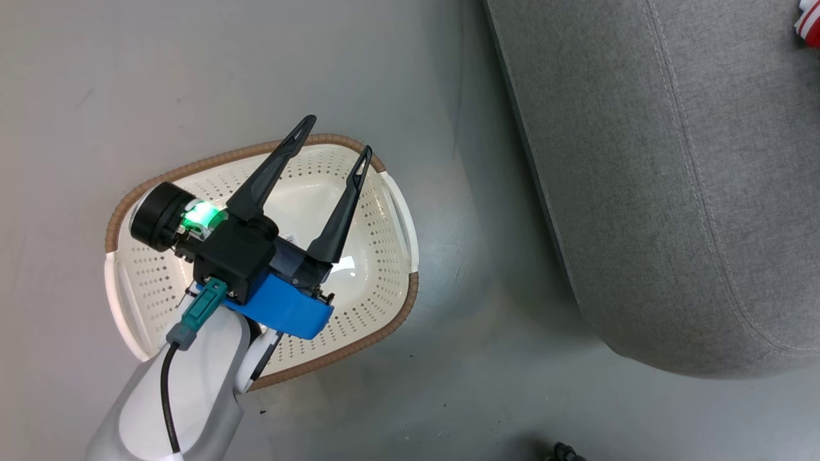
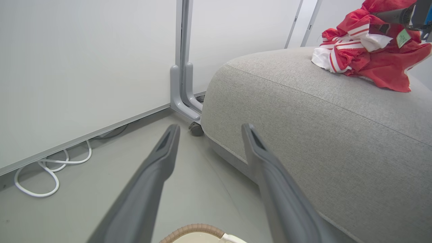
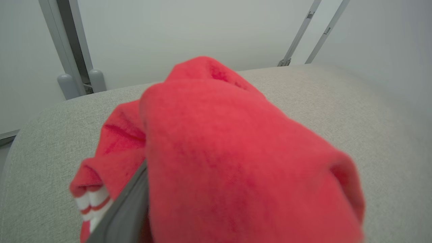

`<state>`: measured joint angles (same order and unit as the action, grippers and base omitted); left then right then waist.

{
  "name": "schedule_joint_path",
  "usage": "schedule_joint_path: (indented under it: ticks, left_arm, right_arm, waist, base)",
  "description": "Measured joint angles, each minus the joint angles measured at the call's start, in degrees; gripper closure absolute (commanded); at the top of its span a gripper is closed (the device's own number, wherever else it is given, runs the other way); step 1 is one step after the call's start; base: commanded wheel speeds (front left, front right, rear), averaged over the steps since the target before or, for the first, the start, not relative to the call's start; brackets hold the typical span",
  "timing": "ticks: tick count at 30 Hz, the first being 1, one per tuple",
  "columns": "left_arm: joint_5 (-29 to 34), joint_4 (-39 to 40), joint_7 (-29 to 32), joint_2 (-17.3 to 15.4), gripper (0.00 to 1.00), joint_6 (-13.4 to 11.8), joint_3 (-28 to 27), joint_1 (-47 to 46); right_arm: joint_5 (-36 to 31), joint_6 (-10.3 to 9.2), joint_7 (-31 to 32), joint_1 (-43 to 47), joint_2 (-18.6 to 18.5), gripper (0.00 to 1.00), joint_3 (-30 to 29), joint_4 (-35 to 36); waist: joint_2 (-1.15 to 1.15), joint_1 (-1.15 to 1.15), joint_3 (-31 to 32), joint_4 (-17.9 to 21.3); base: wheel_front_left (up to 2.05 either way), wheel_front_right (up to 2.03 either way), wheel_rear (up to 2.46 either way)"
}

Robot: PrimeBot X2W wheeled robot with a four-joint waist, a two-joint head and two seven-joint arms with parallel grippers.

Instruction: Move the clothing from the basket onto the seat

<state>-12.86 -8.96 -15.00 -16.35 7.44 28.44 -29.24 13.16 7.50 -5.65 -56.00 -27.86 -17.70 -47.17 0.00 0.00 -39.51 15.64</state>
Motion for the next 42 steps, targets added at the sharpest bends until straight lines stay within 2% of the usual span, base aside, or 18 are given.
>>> schedule_joint_path:
  ticks: [11,22,28,33,42]
  left_arm:
    - [-0.74,-0.67,0.0,1.68,0.0,0.0,-1.3,1.9]
    - [-2.53,-3.1,0.0,5.28,0.0,0.0,-3.49,7.33]
    - [-3.46,-3.94,0.0,7.48,0.0,0.0,-5.5,11.62]
    - [-3.81,-4.09,0.0,8.55,0.0,0.0,-7.75,15.02]
    - [-3.63,-4.32,0.0,9.87,0.0,0.0,-12.22,20.22]
  right_arm:
    - [0.1,0.0,-1.27,1.02,0.45,0.0,4.23,-0.82]
    - [-0.04,-0.01,-3.04,9.75,1.07,0.0,11.45,2.47]
    - [-0.27,-0.01,-2.01,16.81,2.03,0.0,12.36,8.26]
    - [-1.33,-0.01,-0.58,23.77,4.31,0.0,11.66,15.34]
    - [-4.48,-0.01,2.16,37.19,11.74,0.0,11.32,29.82]
  waist:
    - [0.0,0.0,3.44,-0.34]
    - [0.0,0.0,12.4,-1.12]
    - [0.0,-0.01,18.63,-1.9]
    - [0.0,-0.01,23.55,-3.14]
    - [0.0,-0.01,30.43,-6.44]
  base:
    - [0.0,0.0,0.0]
    - [0.0,0.0,0.0]
    - [0.0,0.0,0.0]
    - [0.0,0.0,0.0]
    - [0.0,0.0,0.0]
